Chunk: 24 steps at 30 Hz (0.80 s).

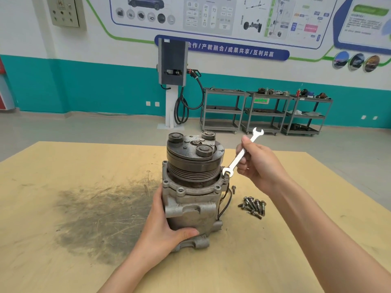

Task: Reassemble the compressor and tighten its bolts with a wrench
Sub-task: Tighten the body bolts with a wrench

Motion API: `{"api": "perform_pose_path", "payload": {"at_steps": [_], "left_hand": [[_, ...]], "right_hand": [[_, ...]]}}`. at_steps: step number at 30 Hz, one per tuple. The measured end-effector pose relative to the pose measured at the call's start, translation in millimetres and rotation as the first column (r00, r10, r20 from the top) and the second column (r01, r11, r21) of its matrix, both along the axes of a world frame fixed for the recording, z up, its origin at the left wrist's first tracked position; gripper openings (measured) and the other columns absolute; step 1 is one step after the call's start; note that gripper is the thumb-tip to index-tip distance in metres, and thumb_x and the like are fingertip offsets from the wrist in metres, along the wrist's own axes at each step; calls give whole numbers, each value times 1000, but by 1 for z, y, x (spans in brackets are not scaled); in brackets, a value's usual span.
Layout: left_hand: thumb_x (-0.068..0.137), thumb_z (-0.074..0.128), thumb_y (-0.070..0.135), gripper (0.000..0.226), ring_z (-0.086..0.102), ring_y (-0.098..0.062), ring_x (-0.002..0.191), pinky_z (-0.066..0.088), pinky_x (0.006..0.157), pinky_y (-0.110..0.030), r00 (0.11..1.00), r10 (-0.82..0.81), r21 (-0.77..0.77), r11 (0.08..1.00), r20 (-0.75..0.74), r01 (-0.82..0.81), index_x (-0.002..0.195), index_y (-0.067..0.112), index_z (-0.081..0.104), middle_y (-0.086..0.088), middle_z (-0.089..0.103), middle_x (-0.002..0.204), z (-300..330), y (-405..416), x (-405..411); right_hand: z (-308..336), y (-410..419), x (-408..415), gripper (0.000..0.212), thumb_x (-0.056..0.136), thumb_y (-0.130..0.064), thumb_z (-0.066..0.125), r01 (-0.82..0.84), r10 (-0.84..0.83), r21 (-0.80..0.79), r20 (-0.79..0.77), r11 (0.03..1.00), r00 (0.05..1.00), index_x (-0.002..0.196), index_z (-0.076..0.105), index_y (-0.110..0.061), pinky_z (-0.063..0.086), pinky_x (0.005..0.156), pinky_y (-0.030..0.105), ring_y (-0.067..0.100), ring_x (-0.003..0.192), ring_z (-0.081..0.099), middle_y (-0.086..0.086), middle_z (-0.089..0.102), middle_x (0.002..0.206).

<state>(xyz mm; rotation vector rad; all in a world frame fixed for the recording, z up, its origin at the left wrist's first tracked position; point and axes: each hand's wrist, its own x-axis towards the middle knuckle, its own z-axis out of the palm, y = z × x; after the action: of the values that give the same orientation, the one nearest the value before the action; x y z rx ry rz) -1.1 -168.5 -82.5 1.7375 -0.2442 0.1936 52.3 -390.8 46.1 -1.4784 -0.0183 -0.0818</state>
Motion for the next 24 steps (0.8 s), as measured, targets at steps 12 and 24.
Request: {"api": "perform_pose_path", "payload": {"at_steps": [12, 24], "left_hand": [[41, 89, 46, 126, 49, 6, 123, 39, 111, -35, 1000, -9, 2, 1000, 28, 9, 148, 31, 23, 32, 53, 127, -4, 1, 3], [51, 92, 37, 116, 45, 14, 120, 39, 105, -26, 998, -10, 48, 999, 68, 6, 148, 27, 28, 46, 42, 119, -9, 3, 6]], "right_hand": [[1, 12, 17, 38, 103, -32, 48, -74, 61, -117, -108, 990, 992, 69, 53, -16, 24, 40, 19, 11, 42, 28, -4, 36, 47], [-3, 11, 22, 39, 103, -35, 45, -61, 58, -118, -24, 991, 998, 71, 55, -15, 22, 44, 22, 13, 46, 24, -2, 31, 49]]}}
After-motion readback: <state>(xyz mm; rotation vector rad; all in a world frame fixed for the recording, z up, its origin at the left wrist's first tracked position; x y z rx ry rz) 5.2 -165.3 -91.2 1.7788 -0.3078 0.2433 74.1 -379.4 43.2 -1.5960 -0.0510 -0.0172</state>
